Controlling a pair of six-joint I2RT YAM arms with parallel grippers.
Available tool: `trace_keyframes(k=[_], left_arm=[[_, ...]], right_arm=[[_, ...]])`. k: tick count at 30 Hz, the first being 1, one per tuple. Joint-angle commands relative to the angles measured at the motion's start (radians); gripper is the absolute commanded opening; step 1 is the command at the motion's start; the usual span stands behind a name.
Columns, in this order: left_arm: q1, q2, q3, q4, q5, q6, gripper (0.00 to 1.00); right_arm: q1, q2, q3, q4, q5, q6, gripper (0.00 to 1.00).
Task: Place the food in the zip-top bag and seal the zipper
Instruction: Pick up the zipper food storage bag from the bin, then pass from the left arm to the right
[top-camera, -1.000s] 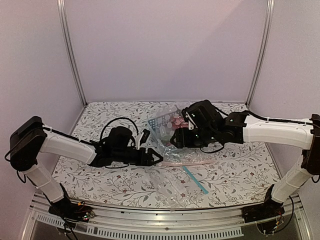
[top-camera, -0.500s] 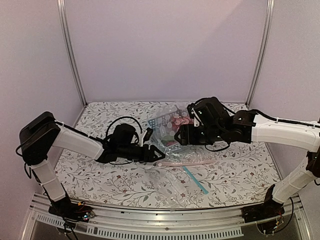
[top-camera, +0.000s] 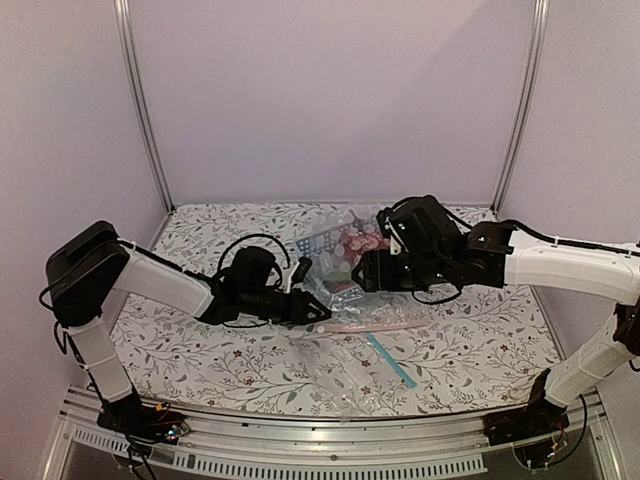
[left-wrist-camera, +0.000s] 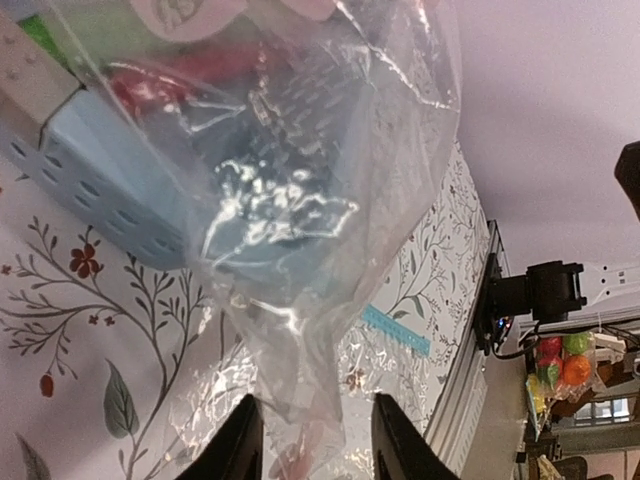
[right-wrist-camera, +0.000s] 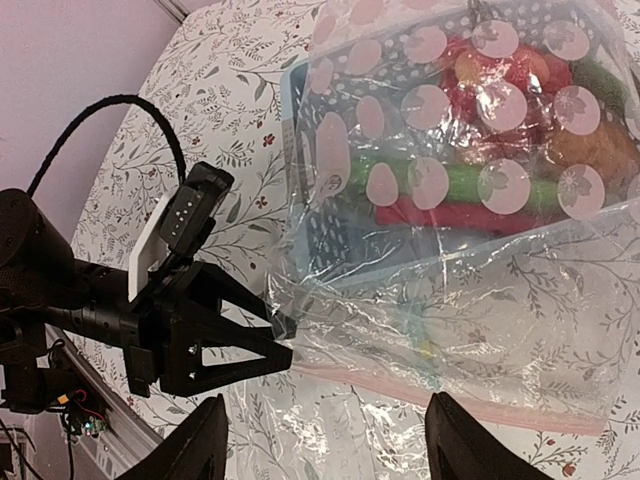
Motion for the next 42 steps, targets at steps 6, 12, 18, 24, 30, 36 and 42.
trace_keyframes(k=[6,12,18,24,30,36,42], left_arm=[[0.014,-0.063,0.033,-0.037,0.030,-0.006,0.16],[0.012,-0.132,0.070,-0.115,0.053,-0.028,0.05],[0.012,-0.231,0.170,-0.314,0.031,-0.064,0.05],[0.018,-0.257,0.268,-0.528,0.046,-0.111,0.03],[0.017,-0.273,0.270,-0.519,0.085,-0.204,0.03],[0.020,-0.304,0.266,-0.527,0.070,-0.226,0.03],[0.020,-0.321,0.264,-0.530,0.063,-0.237,0.03]], right_arm=[[0.005,-0.063,-0.062,0.026,0.011,-0.011,0.69],[0.007,-0.094,-0.082,0.046,-0.026,-0.054,0.70],[0.071,-0.153,-0.066,0.024,0.012,-0.206,0.71],[0.133,-0.156,0.016,-0.065,0.057,-0.404,0.64],[0.218,-0.067,0.085,-0.081,0.183,-0.531,0.63],[0.263,0.027,0.127,-0.082,0.270,-0.612,0.72],[0.280,0.085,0.133,-0.049,0.332,-0.666,0.72]])
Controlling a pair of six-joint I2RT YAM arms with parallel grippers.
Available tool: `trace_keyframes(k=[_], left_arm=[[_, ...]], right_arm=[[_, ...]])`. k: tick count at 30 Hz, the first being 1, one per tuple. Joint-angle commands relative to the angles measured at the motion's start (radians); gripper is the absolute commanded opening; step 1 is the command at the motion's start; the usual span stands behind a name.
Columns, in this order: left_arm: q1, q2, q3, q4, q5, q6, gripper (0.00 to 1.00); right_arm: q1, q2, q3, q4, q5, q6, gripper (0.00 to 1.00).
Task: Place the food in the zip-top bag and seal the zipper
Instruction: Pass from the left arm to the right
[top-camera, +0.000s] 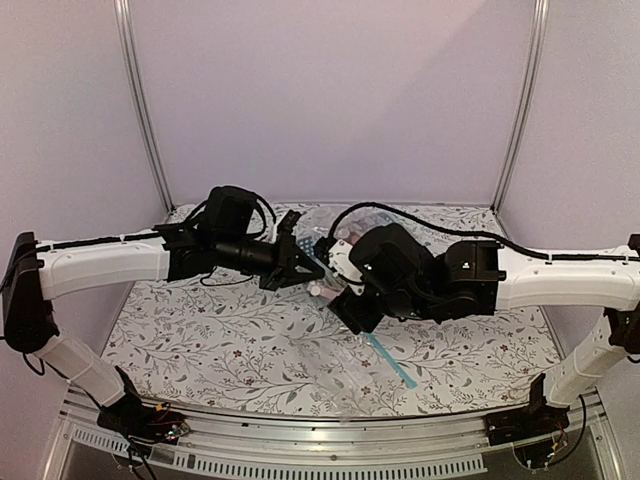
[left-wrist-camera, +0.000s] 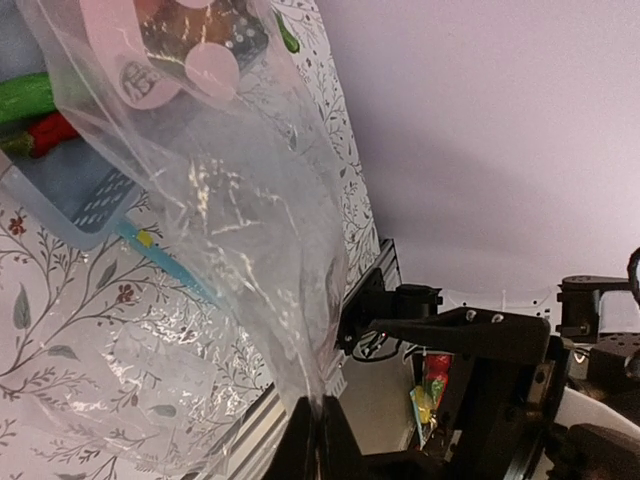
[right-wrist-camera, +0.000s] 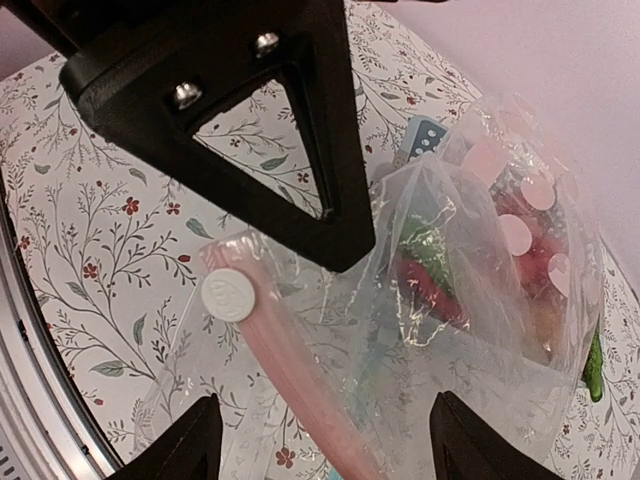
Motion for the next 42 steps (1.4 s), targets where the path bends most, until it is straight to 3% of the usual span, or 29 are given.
trace_keyframes(k=[1,5,11,18,25,34,37,42], left_arm=[[0.014,-0.026,-0.002,-0.019,-0.001,-0.019,0.03],[0.014,-0.032,0.004,-0.027,-0.003,-0.019,0.03],[0.016,-0.039,0.008,-0.031,-0.007,-0.023,0.03],[0.022,-0.035,0.013,-0.022,-0.008,-0.033,0.03],[0.030,-0.035,0.011,0.027,0.011,-0.076,0.03],[0.034,-0.041,0.006,0.021,0.012,-0.082,0.03],[0.039,-0.041,0.001,0.016,0.008,-0.078,0.03],[0.044,-0.039,-0.007,0.011,0.002,-0.071,0.03]], right_arm=[[0.015,0.041,0.031,0.015,0.092,-0.078,0.72],[0.020,0.075,0.019,0.053,0.162,-0.106,0.71],[0.033,0.110,0.016,0.118,0.353,-0.123,0.62],[0.049,0.122,0.009,0.158,0.396,-0.164,0.54],[0.080,0.189,0.017,0.170,0.446,-0.221,0.66],[0.082,0.205,0.017,0.212,0.551,-0.231,0.68],[0.086,0.193,0.006,0.237,0.579,-0.244,0.58],[0.090,0.156,-0.007,0.239,0.511,-0.256,0.29]])
